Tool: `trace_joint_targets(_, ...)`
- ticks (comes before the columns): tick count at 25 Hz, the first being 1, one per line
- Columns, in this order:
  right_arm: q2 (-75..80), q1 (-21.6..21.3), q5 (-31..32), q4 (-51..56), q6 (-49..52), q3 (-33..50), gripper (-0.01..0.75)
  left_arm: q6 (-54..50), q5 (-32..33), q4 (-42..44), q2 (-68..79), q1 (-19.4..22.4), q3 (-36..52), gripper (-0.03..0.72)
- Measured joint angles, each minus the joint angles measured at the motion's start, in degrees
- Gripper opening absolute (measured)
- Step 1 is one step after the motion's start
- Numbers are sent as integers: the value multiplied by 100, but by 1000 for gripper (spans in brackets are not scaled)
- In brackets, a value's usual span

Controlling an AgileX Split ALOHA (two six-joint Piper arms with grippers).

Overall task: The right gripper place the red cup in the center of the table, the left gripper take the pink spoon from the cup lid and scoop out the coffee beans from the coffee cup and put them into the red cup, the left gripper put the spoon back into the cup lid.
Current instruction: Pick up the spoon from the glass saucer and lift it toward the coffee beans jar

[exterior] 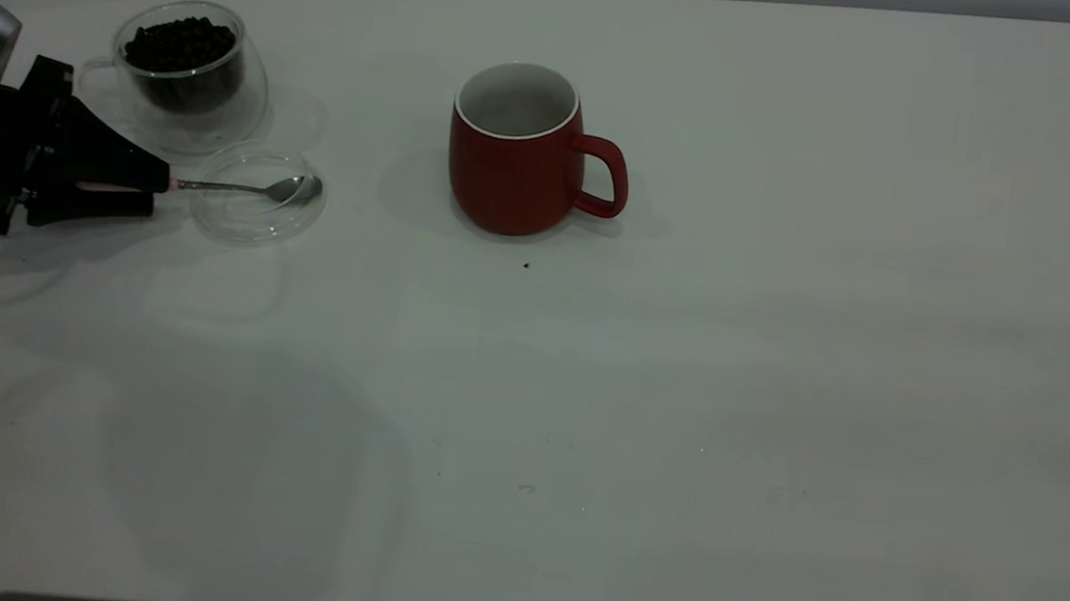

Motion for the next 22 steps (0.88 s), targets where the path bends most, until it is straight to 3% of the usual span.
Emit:
trace_joint_targets(6, 0, 0, 0, 0, 0, 0, 438, 0, 373, 0, 0, 129, -26, 116)
trace_joint_targets(15, 0, 0, 0, 0, 0, 0, 438, 0, 629, 30, 0, 162, -30, 114)
trace_joint_targets(22, 0, 0, 0, 0, 0, 0, 438, -300, 892, 528, -155, 375, -151, 114)
